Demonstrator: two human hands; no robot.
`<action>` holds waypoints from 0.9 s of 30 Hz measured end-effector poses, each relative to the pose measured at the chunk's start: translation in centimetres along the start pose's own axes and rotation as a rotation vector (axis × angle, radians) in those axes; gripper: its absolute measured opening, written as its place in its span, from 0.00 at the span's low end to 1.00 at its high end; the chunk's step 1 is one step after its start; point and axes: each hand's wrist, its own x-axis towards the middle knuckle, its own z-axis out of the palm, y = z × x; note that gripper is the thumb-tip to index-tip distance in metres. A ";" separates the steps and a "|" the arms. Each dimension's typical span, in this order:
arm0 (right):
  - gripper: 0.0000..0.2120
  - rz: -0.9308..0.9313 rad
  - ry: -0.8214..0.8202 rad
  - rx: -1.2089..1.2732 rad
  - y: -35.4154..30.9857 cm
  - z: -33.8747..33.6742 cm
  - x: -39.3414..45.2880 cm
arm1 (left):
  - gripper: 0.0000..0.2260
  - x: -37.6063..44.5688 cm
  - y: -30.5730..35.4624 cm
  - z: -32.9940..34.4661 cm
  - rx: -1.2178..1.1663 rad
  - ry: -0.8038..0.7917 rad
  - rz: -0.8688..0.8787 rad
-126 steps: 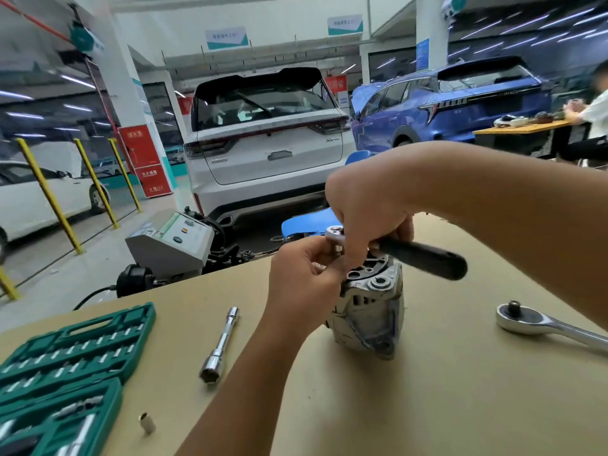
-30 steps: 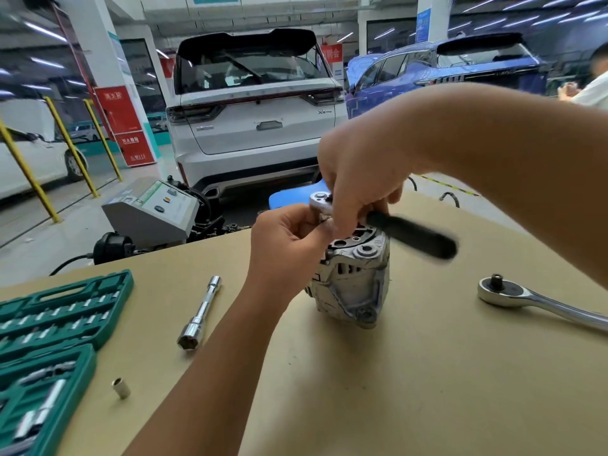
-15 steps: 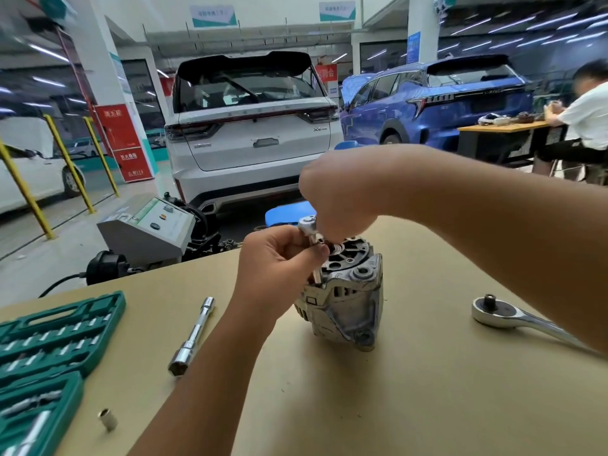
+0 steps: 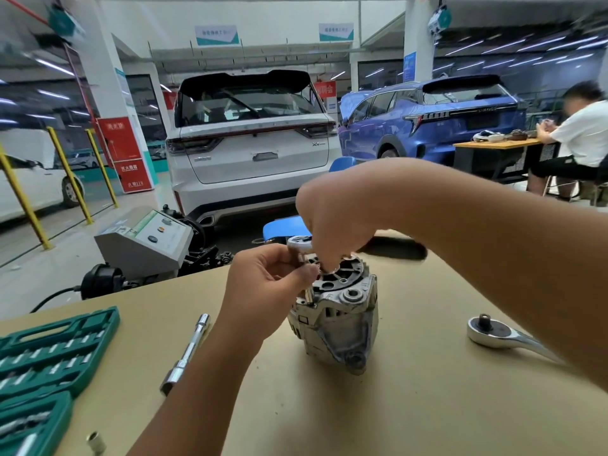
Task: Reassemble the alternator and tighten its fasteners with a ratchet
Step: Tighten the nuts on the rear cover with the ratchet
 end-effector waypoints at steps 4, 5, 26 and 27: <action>0.07 0.028 0.102 -0.038 0.2 0.8 0.4 | 0.07 0.1 0.2 0.0 -0.017 -0.018 -0.001; 0.05 0.016 0.074 0.002 0.1 0.9 0.4 | 0.06 0.0 0.1 0.2 0.014 -0.001 0.017; 0.07 0.025 0.056 0.122 -0.4 0.7 0.3 | 0.08 0.2 0.5 -0.4 0.040 -0.054 -0.044; 0.07 0.017 0.018 0.143 -0.5 0.3 0.3 | 0.08 0.2 0.4 -0.4 0.050 -0.043 -0.042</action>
